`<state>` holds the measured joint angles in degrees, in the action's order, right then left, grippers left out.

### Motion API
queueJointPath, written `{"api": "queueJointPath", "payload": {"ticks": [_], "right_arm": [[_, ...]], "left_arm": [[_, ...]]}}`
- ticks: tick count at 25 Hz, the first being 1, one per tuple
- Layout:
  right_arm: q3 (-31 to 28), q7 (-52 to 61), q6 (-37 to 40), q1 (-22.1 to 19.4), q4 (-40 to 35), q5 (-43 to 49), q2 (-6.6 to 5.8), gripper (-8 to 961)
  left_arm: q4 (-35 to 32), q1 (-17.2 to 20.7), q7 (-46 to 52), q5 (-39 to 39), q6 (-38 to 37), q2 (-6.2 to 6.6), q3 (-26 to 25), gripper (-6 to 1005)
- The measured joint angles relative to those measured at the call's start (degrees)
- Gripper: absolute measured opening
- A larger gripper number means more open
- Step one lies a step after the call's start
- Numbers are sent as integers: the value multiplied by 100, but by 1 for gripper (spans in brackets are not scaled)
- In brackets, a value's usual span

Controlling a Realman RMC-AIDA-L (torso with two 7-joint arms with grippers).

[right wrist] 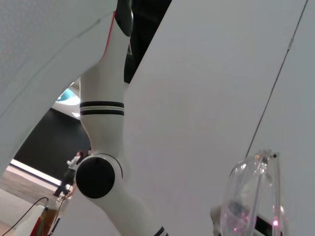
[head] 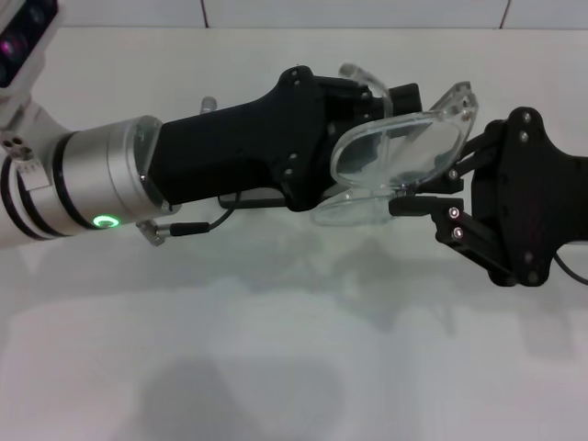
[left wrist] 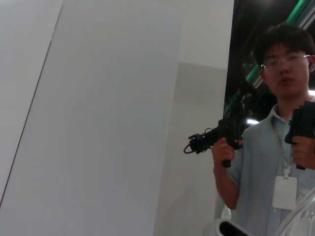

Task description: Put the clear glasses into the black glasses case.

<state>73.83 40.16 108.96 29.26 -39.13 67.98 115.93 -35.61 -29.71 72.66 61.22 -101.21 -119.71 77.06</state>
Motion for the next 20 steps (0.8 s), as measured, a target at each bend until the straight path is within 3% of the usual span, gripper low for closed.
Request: {"api": "queueJointPath", "payload": {"ticks": [10,16,20], "right_arm": [[0,3,-78,-23,62,-56,-4,52],[-4,336,-40,-141,-107,-65,-39,54],[-149,873,-314,-288,-563,41,-105,55]], "left_arm": [[15,60,-12,-51,28,-2,-49,53],[78,418,-109,28,167,42,-808,53],[-27,861,-34,294,176,193,-1335,53]]}}
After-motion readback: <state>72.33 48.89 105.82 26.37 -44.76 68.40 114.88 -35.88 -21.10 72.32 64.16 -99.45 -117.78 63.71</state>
